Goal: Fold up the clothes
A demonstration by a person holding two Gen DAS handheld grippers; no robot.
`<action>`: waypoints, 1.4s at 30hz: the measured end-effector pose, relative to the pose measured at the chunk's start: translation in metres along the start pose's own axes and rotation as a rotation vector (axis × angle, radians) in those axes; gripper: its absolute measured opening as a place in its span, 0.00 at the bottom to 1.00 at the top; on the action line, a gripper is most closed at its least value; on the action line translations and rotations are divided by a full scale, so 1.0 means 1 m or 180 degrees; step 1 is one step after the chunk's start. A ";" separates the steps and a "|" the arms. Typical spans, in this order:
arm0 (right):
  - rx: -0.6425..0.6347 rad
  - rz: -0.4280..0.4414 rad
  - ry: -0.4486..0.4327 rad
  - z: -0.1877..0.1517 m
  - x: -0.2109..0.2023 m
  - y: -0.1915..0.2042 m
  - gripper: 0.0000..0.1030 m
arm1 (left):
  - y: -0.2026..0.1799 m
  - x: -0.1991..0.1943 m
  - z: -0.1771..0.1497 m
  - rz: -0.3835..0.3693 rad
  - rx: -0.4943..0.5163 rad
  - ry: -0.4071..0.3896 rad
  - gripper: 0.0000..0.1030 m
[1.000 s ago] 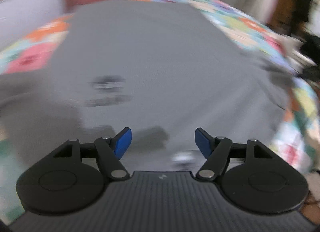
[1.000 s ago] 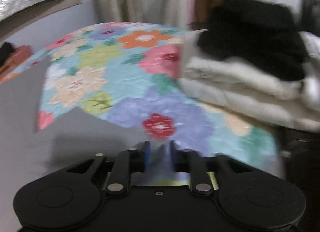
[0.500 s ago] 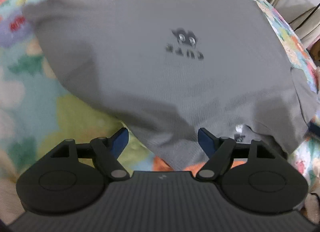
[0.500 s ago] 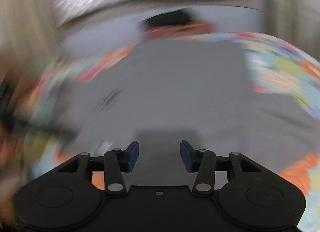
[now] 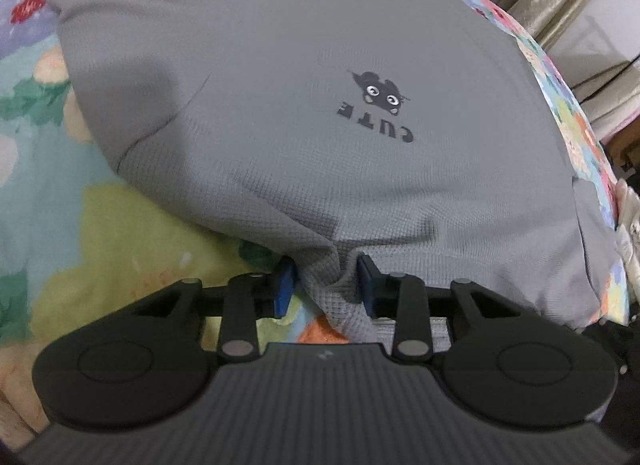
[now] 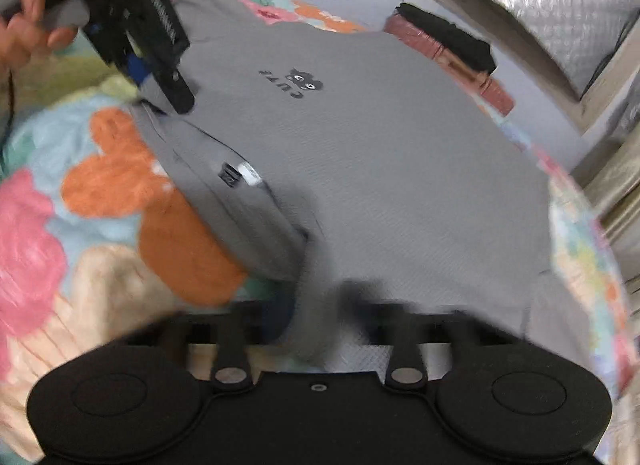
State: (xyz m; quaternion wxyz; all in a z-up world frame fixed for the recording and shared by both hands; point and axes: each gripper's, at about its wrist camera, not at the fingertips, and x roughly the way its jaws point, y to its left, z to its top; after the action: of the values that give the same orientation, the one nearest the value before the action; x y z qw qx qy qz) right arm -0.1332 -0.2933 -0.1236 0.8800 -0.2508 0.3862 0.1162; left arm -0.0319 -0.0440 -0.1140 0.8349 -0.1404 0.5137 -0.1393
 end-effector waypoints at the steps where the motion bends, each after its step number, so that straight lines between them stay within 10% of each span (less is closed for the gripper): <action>1: 0.0010 -0.0011 -0.0054 0.002 -0.008 0.002 0.13 | -0.001 -0.005 -0.004 0.0007 0.0038 -0.0036 0.13; 10: -0.0059 0.0130 0.0203 -0.008 -0.014 0.008 0.04 | -0.026 -0.009 -0.042 0.0293 0.0202 0.0014 0.12; 15: -0.0145 0.0164 0.0250 -0.010 -0.015 0.010 0.05 | -0.011 -0.031 -0.028 0.0075 0.0032 -0.0013 0.17; 22: 0.0342 0.0533 -0.0248 0.005 -0.054 -0.004 0.37 | 0.046 -0.112 0.040 0.0476 0.0078 -0.0869 0.54; 27: 0.0237 0.0793 -0.0517 0.044 -0.049 0.028 0.49 | 0.127 -0.083 0.104 0.0995 -0.0083 -0.0712 0.56; 34: 0.0212 0.1133 -0.0565 0.098 0.001 0.070 0.55 | 0.184 -0.029 0.118 0.0380 -0.0519 -0.0775 0.57; 38: 0.0106 0.0801 -0.0447 0.109 0.034 0.096 0.59 | 0.190 -0.005 0.126 0.0213 -0.0451 -0.0900 0.58; 40: 0.0120 0.0642 -0.0395 0.108 0.043 0.103 0.61 | 0.187 0.001 0.132 0.0237 -0.0316 -0.0948 0.50; 42: 0.0212 0.0581 -0.0389 0.107 0.047 0.102 0.61 | 0.182 -0.002 0.136 0.0237 -0.0182 -0.1015 0.08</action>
State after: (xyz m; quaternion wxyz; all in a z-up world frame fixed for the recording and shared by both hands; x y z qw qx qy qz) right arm -0.0760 -0.1496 -0.1326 0.8955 -0.1777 0.3567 0.1980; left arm 0.1057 0.1365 -0.1220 0.9060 -0.1654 0.3834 -0.0696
